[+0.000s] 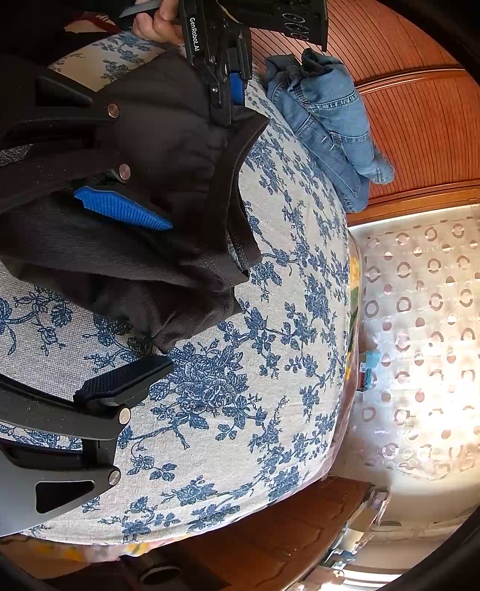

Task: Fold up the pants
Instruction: 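Grasp the shorts with the right gripper and lift them with both grippers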

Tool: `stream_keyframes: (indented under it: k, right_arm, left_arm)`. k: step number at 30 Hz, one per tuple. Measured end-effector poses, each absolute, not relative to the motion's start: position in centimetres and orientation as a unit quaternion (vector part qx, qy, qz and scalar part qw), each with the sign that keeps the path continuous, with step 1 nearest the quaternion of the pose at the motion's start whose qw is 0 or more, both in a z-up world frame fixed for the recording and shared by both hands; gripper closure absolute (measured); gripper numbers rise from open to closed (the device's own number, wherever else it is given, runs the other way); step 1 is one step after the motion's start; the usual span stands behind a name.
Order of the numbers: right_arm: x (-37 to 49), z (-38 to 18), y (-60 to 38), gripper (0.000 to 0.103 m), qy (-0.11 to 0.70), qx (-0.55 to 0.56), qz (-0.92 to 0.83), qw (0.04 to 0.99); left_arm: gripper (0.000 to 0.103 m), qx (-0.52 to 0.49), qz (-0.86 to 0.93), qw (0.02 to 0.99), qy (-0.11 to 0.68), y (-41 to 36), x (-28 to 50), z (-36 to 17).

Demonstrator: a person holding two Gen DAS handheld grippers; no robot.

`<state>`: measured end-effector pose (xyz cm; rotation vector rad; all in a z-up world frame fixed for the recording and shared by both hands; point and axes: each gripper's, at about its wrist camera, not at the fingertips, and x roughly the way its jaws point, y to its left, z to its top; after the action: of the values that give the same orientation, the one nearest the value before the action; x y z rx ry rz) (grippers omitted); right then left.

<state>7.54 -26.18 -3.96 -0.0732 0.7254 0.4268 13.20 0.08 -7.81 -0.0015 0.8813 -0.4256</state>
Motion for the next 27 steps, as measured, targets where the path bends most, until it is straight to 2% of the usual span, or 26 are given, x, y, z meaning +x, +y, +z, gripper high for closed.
stream_keyframes:
  k: [5, 9, 13, 15, 27]
  right_arm:
    - [7.4, -4.0, -26.1, 0.044, 0.349, -0.033, 0.220, 0.910]
    - [7.2, -4.1, -26.4, 0.056, 0.348, -0.024, 0.239, 0.906]
    - [7.1, -4.0, -26.6, 0.076, 0.351, -0.012, 0.255, 0.901]
    - [7.0, -3.7, -26.8, 0.082, 0.348, -0.007, 0.257, 0.901]
    - [3.5, -0.7, -27.2, 0.087, 0.292, -0.003, 0.259, 0.921]
  left_arm:
    - [0.079, -0.014, -0.206, 0.884, 0.419, 0.4, 12.8, -7.8]
    - [0.083, -0.022, -0.209, 0.888, 0.408, 0.7, 12.3, -7.4]
    - [0.085, -0.027, -0.209, 0.892, 0.399, 0.7, 11.7, -6.8]
    - [0.085, -0.026, -0.210, 0.896, 0.390, 0.7, 11.2, -6.2]
    - [0.086, -0.032, -0.213, 0.912, 0.348, 1.1, 8.7, -3.0]
